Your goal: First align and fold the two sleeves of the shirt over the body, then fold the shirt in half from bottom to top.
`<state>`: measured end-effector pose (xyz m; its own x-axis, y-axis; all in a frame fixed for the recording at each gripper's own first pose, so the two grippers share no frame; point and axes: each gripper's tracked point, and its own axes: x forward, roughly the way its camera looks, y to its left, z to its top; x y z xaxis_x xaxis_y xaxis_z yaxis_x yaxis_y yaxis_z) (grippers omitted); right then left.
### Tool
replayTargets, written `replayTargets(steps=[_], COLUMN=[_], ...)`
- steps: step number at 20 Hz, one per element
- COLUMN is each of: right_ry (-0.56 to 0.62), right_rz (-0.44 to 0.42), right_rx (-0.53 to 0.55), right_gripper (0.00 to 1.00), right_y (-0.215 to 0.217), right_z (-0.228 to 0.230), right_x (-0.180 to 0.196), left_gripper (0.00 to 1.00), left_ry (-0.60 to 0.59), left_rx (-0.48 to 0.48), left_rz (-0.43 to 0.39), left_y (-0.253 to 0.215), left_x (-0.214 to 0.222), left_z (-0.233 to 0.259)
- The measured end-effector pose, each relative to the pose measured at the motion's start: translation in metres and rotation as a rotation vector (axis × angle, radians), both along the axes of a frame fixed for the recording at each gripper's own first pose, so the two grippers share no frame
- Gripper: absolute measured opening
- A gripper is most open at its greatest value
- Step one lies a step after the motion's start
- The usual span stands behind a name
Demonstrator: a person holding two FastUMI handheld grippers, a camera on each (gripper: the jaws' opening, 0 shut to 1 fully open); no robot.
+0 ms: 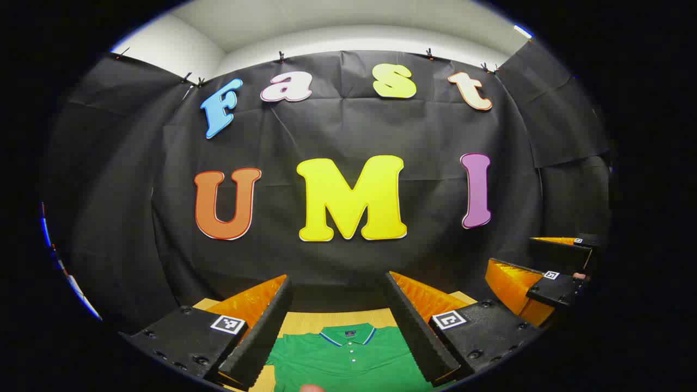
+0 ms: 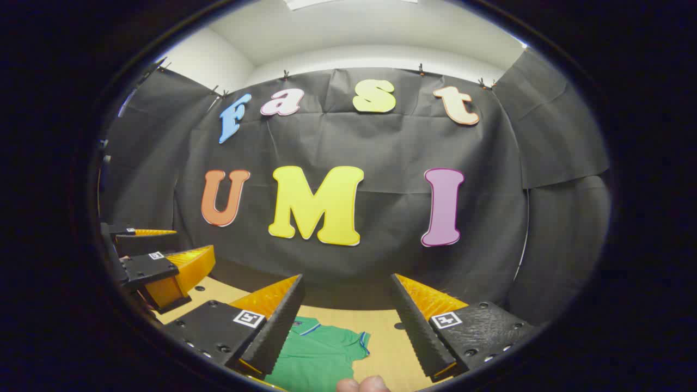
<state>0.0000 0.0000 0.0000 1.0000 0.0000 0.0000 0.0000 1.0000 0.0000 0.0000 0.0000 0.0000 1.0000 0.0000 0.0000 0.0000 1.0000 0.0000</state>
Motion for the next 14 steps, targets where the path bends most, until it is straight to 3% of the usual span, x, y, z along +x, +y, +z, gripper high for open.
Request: replayTargets(steps=[14], right_ry=[0.08], right_rz=[0.001], right_rx=[0.002], right_gripper=[0.95], right_y=[-0.004], right_z=[-0.022], right_x=[0.011], left_gripper=[1.0], left_ry=[0.025], left_rx=[-0.007], left_rz=[0.046], left_y=[0.017], left_x=[0.005], left_z=[-0.008])
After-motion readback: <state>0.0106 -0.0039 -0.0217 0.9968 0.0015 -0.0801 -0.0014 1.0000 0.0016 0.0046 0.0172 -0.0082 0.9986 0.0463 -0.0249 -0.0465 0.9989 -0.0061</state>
